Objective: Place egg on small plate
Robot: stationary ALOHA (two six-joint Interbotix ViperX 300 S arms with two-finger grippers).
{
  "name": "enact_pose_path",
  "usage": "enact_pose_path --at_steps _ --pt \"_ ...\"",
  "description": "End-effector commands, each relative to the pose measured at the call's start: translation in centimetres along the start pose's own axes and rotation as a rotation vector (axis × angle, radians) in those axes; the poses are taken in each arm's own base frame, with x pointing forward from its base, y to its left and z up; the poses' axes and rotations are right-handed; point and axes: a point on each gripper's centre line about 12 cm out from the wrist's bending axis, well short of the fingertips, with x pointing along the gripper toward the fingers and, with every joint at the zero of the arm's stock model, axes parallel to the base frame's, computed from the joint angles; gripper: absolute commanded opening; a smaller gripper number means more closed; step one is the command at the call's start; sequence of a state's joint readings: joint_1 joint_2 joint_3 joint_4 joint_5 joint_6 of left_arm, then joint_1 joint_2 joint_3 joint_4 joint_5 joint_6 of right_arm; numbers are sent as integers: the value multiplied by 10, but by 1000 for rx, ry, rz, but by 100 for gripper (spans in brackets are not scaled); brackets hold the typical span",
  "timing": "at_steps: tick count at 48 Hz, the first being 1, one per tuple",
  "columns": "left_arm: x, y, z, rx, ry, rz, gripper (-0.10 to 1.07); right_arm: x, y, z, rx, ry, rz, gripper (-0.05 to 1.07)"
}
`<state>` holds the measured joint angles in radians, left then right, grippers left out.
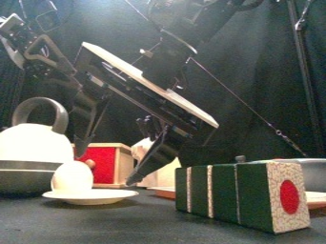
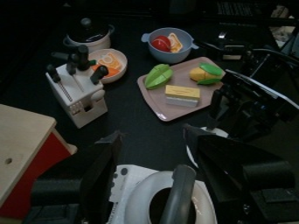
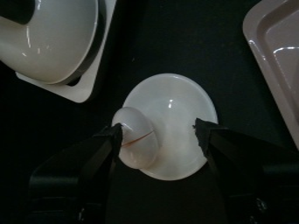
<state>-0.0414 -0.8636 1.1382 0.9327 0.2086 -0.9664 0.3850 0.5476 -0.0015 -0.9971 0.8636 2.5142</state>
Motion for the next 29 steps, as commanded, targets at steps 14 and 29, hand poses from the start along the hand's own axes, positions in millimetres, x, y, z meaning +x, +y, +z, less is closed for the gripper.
enact_pose_path --at_steps 14,29 --pt "-1 -1 8 -2 -20 -5 93 -21 24 1 34 17 66 96" --pt "0 -1 8 -2 -19 -6 93 -21 27 -6 30 26 72 96"
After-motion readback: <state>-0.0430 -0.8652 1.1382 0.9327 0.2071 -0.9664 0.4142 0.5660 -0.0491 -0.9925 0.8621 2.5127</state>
